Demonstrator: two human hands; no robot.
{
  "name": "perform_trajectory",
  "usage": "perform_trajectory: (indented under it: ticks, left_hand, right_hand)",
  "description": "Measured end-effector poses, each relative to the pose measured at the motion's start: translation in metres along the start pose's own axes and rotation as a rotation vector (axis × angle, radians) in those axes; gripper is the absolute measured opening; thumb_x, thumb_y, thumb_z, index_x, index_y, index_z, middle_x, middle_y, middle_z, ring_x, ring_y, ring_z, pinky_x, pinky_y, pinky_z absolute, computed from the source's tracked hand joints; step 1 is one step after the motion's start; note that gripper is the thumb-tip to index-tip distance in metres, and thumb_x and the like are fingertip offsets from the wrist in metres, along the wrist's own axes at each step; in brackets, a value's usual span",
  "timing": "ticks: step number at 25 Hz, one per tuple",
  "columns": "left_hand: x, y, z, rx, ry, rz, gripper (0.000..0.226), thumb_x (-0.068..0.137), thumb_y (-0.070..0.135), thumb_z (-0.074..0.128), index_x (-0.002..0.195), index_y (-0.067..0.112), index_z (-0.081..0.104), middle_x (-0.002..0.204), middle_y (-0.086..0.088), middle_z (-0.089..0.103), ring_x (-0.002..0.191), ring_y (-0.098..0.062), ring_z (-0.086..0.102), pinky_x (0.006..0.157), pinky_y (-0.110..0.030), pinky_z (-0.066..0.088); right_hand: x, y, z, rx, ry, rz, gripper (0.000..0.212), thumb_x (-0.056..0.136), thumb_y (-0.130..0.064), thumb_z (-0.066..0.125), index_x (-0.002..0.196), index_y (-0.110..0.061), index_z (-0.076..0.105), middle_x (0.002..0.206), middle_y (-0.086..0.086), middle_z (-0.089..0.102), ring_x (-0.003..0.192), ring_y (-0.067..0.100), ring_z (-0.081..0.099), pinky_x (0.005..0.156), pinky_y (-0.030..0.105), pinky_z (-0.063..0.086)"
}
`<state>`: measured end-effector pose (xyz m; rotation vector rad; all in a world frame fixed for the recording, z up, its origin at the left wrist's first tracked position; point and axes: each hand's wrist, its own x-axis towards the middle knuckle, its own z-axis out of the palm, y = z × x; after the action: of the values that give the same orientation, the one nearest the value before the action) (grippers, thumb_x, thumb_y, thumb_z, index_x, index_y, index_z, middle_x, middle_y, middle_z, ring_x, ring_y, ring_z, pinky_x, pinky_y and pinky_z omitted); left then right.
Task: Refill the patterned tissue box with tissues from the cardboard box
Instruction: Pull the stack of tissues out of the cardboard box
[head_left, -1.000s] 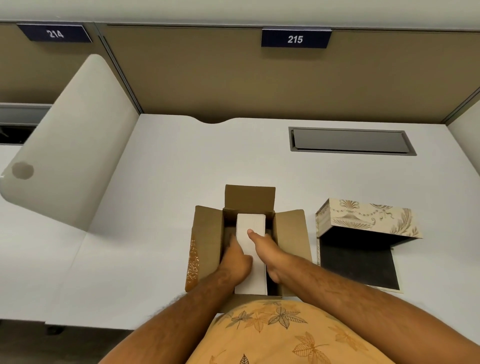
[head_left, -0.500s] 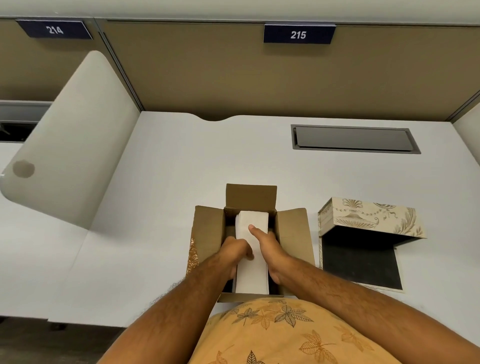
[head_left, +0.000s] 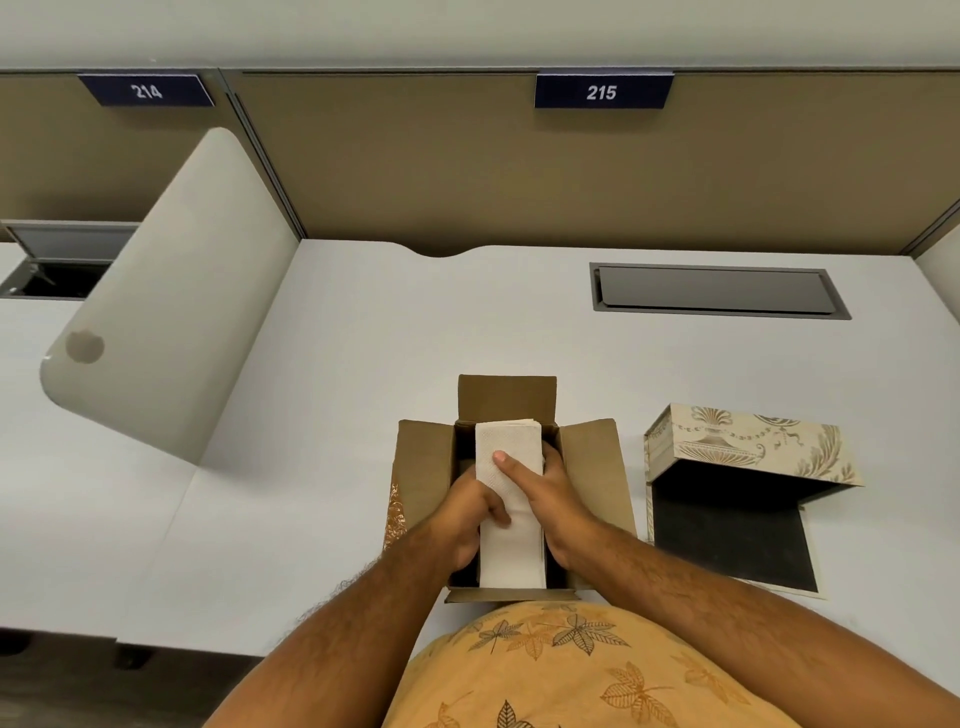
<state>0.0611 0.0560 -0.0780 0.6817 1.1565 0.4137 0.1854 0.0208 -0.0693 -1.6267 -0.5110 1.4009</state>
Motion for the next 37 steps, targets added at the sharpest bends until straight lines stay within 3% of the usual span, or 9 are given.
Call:
perform_trajectory:
  ticks: [4, 10, 14, 18, 22, 25, 28, 32, 37]
  left_hand:
    - [-0.005, 0.003, -0.004, -0.040, -0.023, 0.087, 0.085, 0.056, -0.011, 0.056, 0.132, 0.027, 0.067, 0.119, -0.019, 0.077, 0.117, -0.045, 0.069, 0.092, -0.063, 0.061]
    - [-0.025, 0.016, 0.008, 0.087, -0.059, 0.196, 0.070, 0.072, 0.015, 0.074, 0.137, 0.035, 0.057, 0.124, -0.007, 0.074, 0.114, -0.034, 0.072, 0.083, -0.044, 0.065]
    - [-0.040, 0.039, 0.023, 0.197, -0.054, 0.295, 0.067, 0.076, 0.025, 0.074, 0.138, 0.037, 0.051, 0.126, -0.002, 0.072, 0.110, -0.028, 0.074, 0.084, -0.041, 0.066]
    - [-0.055, 0.067, 0.034, 0.286, -0.043, 0.382, 0.071, 0.078, 0.039, 0.076, 0.142, 0.037, 0.046, 0.129, -0.002, 0.069, 0.110, -0.028, 0.073, 0.092, -0.052, 0.064]
    - [-0.063, 0.089, 0.030, 0.302, -0.074, 0.400, 0.070, 0.077, 0.040, 0.076, 0.140, 0.037, 0.048, 0.124, -0.002, 0.072, 0.107, -0.030, 0.076, 0.087, -0.048, 0.067]
    - [-0.068, 0.105, 0.025, 0.279, -0.168, 0.363, 0.061, 0.077, 0.038, 0.079, 0.131, 0.042, 0.052, 0.109, 0.005, 0.079, 0.100, -0.023, 0.080, 0.075, -0.036, 0.066]
    - [-0.075, 0.111, 0.028, 0.316, -0.247, 0.341, 0.062, 0.076, 0.044, 0.084, 0.130, 0.043, 0.053, 0.106, 0.013, 0.079, 0.101, -0.015, 0.079, 0.072, -0.030, 0.065]
    - [-0.083, 0.105, 0.024, 0.325, -0.333, 0.250, 0.076, 0.068, 0.058, 0.088, 0.134, 0.036, 0.055, 0.112, 0.007, 0.080, 0.106, -0.020, 0.079, 0.079, -0.033, 0.065]
    - [-0.085, 0.086, 0.006, 0.414, -0.498, 0.127, 0.076, 0.069, 0.053, 0.087, 0.134, 0.021, 0.063, 0.116, -0.003, 0.080, 0.112, -0.022, 0.076, 0.085, -0.029, 0.061]
  right_hand:
    - [-0.010, -0.005, -0.008, -0.065, -0.050, -0.154, 0.086, 0.084, -0.045, 0.085, 0.157, -0.036, 0.039, 0.139, -0.001, 0.065, 0.123, 0.022, 0.067, 0.101, 0.050, 0.061]
    - [-0.018, -0.020, -0.017, -0.105, -0.014, -0.315, 0.086, 0.081, -0.048, 0.085, 0.153, -0.043, 0.037, 0.135, -0.013, 0.060, 0.117, 0.013, 0.067, 0.074, 0.019, 0.063]
    - [-0.019, -0.041, -0.014, -0.094, 0.047, -0.341, 0.089, 0.079, -0.057, 0.077, 0.155, -0.042, 0.033, 0.130, -0.012, 0.059, 0.112, 0.013, 0.066, 0.063, 0.014, 0.059]
    - [-0.026, -0.064, -0.003, -0.049, 0.113, -0.357, 0.084, 0.088, -0.051, 0.078, 0.157, -0.041, 0.031, 0.136, -0.006, 0.056, 0.119, 0.019, 0.063, 0.072, 0.019, 0.057]
    - [-0.035, -0.092, -0.003, -0.061, 0.127, -0.380, 0.080, 0.089, -0.047, 0.079, 0.154, -0.037, 0.035, 0.131, -0.007, 0.056, 0.108, 0.015, 0.063, 0.059, 0.012, 0.058]
    - [-0.043, -0.120, -0.015, 0.016, 0.098, -0.389, 0.080, 0.082, -0.052, 0.083, 0.149, -0.039, 0.042, 0.132, -0.004, 0.064, 0.111, 0.021, 0.069, 0.085, 0.037, 0.067]
    - [-0.046, -0.140, -0.032, 0.173, 0.039, -0.299, 0.077, 0.072, -0.045, 0.090, 0.140, -0.030, 0.057, 0.129, 0.005, 0.074, 0.113, 0.030, 0.075, 0.097, 0.052, 0.063]
    - [-0.052, -0.140, -0.044, 0.283, 0.059, -0.288, 0.061, 0.078, -0.025, 0.092, 0.133, -0.026, 0.065, 0.121, 0.007, 0.079, 0.111, 0.033, 0.077, 0.093, 0.052, 0.064]
    - [-0.066, -0.125, -0.061, 0.539, 0.241, -0.292, 0.054, 0.078, -0.017, 0.092, 0.127, -0.013, 0.070, 0.119, 0.014, 0.080, 0.103, 0.032, 0.080, 0.083, 0.046, 0.067]
